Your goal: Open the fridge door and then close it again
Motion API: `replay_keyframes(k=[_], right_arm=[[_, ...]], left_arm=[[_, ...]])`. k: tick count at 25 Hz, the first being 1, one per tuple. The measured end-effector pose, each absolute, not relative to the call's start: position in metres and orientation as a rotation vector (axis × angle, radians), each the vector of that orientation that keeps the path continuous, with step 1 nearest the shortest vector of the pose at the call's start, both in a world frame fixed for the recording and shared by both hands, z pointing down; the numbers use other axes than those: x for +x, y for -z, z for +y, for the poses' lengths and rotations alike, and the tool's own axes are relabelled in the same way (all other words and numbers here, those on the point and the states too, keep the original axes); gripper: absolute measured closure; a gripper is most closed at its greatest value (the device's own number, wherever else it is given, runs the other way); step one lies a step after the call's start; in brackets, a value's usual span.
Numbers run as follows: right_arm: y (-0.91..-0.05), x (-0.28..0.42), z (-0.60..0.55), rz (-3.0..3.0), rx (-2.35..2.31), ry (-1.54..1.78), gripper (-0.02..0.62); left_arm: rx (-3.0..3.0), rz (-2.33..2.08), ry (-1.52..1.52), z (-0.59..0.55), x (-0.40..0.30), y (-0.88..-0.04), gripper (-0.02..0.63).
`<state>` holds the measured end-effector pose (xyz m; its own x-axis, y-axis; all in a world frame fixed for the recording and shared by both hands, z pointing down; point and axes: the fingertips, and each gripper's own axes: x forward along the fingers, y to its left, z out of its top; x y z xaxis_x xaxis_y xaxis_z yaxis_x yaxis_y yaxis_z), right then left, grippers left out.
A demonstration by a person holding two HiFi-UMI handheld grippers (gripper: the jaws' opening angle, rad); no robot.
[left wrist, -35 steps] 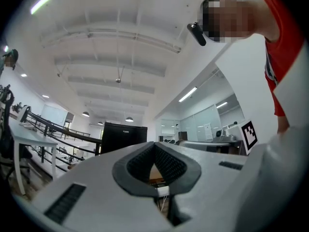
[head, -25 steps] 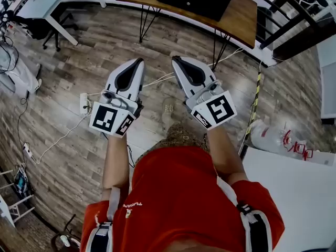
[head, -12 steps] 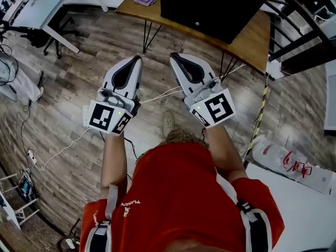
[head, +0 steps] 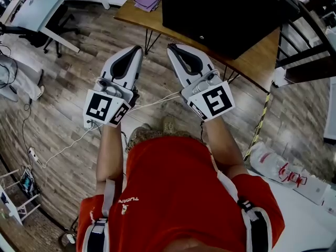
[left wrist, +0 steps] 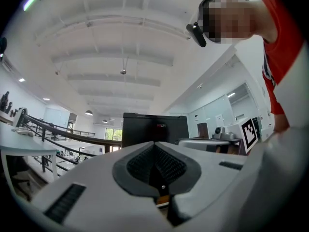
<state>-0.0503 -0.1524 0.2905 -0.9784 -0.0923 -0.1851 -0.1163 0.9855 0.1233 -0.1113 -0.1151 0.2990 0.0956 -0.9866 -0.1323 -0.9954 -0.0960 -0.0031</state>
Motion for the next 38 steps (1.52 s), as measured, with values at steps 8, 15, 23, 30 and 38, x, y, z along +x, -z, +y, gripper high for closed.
replay_keyframes(k=[8, 15, 23, 30, 38], right_arm=[[-0.292, -0.091, -0.182, 2.952, -0.215, -0.229, 0.569], [-0.296, -0.136, -0.221, 2.964, -0.376, -0.252, 0.569], [-0.29, -0.174, -0.256, 2.927, -0.596, -0.281, 0.569], [-0.29, -0.186, -0.271, 2.894, -0.786, -0.299, 0.569], [-0.296, -0.192, -0.288, 2.884, -0.957, -0.307, 0.569]], left_arm=[[-2.299, 1.996, -0.157, -0.159, -0.154, -0.302, 0.597], [-2.426, 1.858, -0.172, -0.216, -0.197, -0.309, 0.597], [-2.573, 1.662, -0.161, -0.274, -0.234, -0.306, 0.595], [-2.699, 1.448, -0.151, -0.308, -0.244, -0.307, 0.575], [-2.81, 1.24, -0.106, -0.348, -0.243, -0.315, 0.496]])
